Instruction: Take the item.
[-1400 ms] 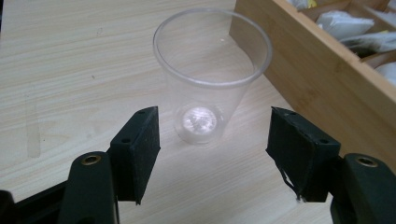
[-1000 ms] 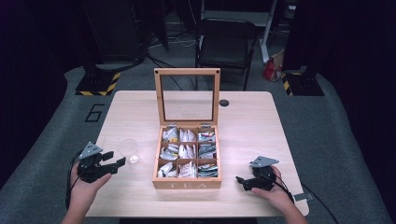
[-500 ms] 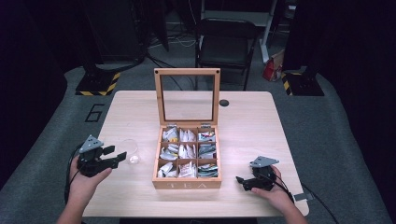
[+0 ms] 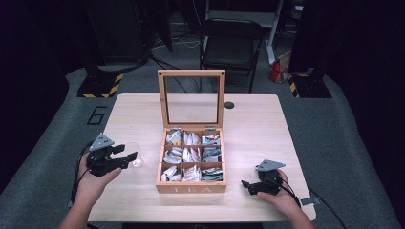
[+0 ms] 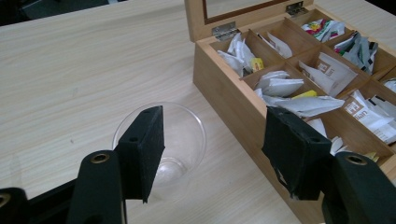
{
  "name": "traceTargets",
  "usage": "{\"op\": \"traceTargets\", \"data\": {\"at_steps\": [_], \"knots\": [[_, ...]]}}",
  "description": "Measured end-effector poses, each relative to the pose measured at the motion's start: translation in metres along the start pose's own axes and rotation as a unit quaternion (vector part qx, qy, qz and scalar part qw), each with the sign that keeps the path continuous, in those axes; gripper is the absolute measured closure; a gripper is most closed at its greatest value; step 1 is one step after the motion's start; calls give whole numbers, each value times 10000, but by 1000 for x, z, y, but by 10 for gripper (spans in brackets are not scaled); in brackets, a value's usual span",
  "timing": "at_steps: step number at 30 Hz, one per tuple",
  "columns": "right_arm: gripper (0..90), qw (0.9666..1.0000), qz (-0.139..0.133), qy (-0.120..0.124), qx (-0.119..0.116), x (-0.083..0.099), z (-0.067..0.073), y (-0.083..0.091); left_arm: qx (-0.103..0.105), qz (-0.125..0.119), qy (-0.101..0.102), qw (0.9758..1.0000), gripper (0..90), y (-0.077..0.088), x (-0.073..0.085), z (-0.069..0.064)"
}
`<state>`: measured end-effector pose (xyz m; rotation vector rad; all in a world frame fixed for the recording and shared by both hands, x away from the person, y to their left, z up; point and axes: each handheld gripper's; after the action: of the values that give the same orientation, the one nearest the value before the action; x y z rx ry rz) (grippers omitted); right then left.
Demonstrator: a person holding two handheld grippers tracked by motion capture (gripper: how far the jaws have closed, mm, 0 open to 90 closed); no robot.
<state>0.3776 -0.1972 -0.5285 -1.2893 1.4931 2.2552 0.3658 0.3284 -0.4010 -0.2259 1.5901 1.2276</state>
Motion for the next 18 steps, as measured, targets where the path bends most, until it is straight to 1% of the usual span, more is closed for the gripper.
{"op": "traceTargets", "data": {"at_steps": [7,10,12,13,15,18], "knots": [[103,10000,2,-21,-8,0,0,0,98,-4,-113,9999,392,-7,-9,-6],[103,10000,1,-13,-6,0,0,0,186,-49,-167,9997,417,-13,-13,-11],[103,10000,7,-15,-10,0,0,0,211,-31,-196,9996,426,-15,-14,-12],[103,10000,1,-14,-7,0,0,0,236,-24,-237,9994,432,-18,-16,-14],[103,10000,1,-2,0,0,0,0,266,-13,-240,9994,438,-19,-17,-15],[103,10000,5,-12,-9,0,0,0,343,-25,-287,9990,456,-26,-21,-21]]}}
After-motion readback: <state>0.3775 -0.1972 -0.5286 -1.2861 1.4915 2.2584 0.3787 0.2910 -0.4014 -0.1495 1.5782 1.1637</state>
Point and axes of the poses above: each handheld gripper's, and its own axes: y roughly backward along the jaws, x roughly out of its underside, z roughly to its left, and after that the axes turned 11 degrees about -y, right-handed
